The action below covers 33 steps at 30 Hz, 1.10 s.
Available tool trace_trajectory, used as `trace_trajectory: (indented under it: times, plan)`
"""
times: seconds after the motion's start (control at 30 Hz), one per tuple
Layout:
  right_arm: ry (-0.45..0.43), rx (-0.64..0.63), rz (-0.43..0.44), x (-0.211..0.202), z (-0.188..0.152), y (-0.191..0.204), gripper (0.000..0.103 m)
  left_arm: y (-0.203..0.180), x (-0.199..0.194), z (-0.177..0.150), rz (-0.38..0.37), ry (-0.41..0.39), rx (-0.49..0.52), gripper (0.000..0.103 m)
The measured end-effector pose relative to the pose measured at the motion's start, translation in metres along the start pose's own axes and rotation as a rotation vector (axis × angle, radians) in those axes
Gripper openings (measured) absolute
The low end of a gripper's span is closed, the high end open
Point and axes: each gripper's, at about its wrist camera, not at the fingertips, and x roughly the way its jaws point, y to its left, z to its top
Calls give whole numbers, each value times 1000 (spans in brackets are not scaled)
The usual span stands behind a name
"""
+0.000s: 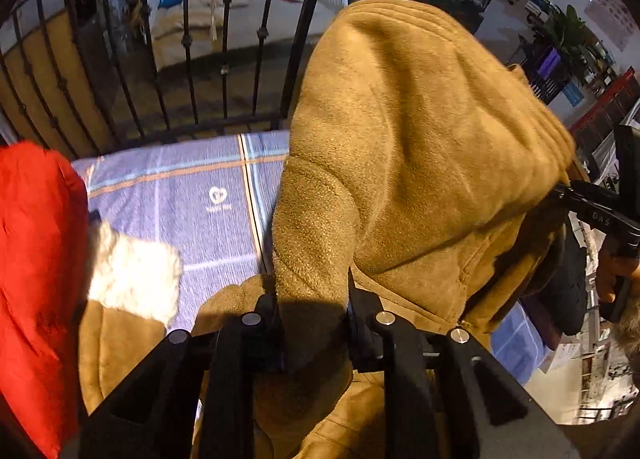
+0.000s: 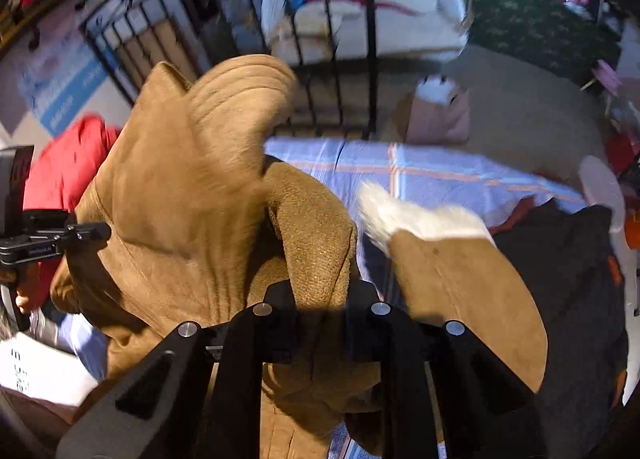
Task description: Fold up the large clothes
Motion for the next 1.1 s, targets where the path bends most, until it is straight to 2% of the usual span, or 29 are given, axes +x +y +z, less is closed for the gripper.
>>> trace_trajectory:
  times: [0.03, 0.07, 0.1, 0.13, 0.17, 0.2, 0.27, 0.33, 0.37, 0.4, 0.47, 0.53, 0.6, 0.73, 0.83, 0.9, 0.93, 1.0, 1.1]
  plan:
    - [-26, -24, -34, -4, 10, 0, 16, -1, 2, 9, 25, -24, 6, 21]
    - [-52, -39, -57, -4, 17, 3, 17, -1, 11, 20, 54, -34, 0, 27]
    - [-63, -23, -53, 3, 26, 0, 22, -1, 26, 30, 89, -24, -4, 33]
    - [-45, 14, -33, 16, 35, -6, 27, -3, 45, 40, 132, -7, -1, 43]
    - [-9, 49, -24, 34, 42, -11, 45, 2, 65, 48, 165, 29, -20, 46]
    - [8, 79, -48, 49, 46, -14, 61, 9, 81, 54, 161, 56, -50, 46]
    - [1, 122, -101, 72, 51, -19, 73, 18, 101, 61, 191, 70, -93, 49]
    - [43, 173, -235, 84, 49, -31, 73, 23, 102, 62, 254, 88, -113, 57]
    - [34, 203, -272, 82, 47, -34, 73, 25, 93, 58, 253, 72, -127, 58]
    - [15, 227, -285, 75, 42, -38, 73, 29, 80, 53, 226, 50, -141, 60]
    - [15, 249, -343, 63, 27, -47, 74, 30, 56, 31, 166, 19, -160, 80]
    - [44, 277, -399, 53, 9, -59, 74, 22, 42, 1, 97, 50, -137, 81]
    - [74, 308, -426, 45, -6, -71, 74, 7, 45, -33, 53, 145, -64, 81]
    - [103, 354, -431, 41, -15, -89, 74, -34, 63, -101, 66, 286, 138, 81]
    - [124, 324, -387, 57, -5, -80, 74, -45, 74, -132, -2, 369, 86, 81]
    - [168, 262, -383, 75, -7, -60, 74, -42, 87, -148, 20, 427, 41, 81]
    - [196, 217, -408, 88, -7, -49, 74, -41, 91, -153, 33, 441, 26, 81]
    - [258, 118, -517, 120, -3, -32, 74, -38, 91, -158, 31, 453, 1, 81]
    - [354, 62, -620, 159, -5, -30, 74, -34, 82, -160, 47, 442, 4, 81]
